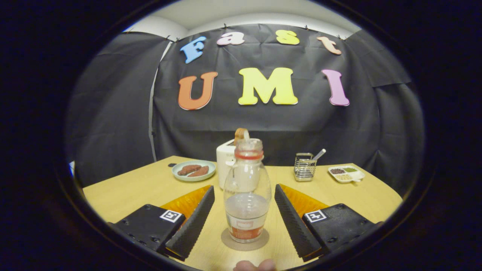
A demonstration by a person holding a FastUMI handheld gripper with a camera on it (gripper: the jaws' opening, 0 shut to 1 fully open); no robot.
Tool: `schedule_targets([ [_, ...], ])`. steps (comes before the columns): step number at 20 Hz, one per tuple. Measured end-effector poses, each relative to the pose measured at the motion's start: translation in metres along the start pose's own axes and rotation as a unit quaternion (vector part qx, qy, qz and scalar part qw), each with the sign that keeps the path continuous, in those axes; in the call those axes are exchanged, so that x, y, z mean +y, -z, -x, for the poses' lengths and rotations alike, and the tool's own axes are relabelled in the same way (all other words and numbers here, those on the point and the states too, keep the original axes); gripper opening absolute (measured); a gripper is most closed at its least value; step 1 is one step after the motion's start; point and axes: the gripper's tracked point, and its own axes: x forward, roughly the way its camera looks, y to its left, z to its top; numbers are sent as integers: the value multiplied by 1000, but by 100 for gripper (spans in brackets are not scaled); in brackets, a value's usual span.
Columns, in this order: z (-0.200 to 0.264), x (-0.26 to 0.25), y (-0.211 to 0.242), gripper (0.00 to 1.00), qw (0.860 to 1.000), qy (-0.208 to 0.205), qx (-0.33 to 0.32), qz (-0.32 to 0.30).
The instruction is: Take the bottle from table, then pour the juice into the cup, finally place the bottle on the coaster
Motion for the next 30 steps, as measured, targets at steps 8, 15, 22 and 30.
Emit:
schedule_targets([
  [8,107,6,-158,100,993,29,-110,16],
  [15,229,-3,-236,100,987,73,-141,28],
  [22,303,8,-221,100,994,62,-95,8],
  [30,352,6,-217,100,992,80,-102,9],
])
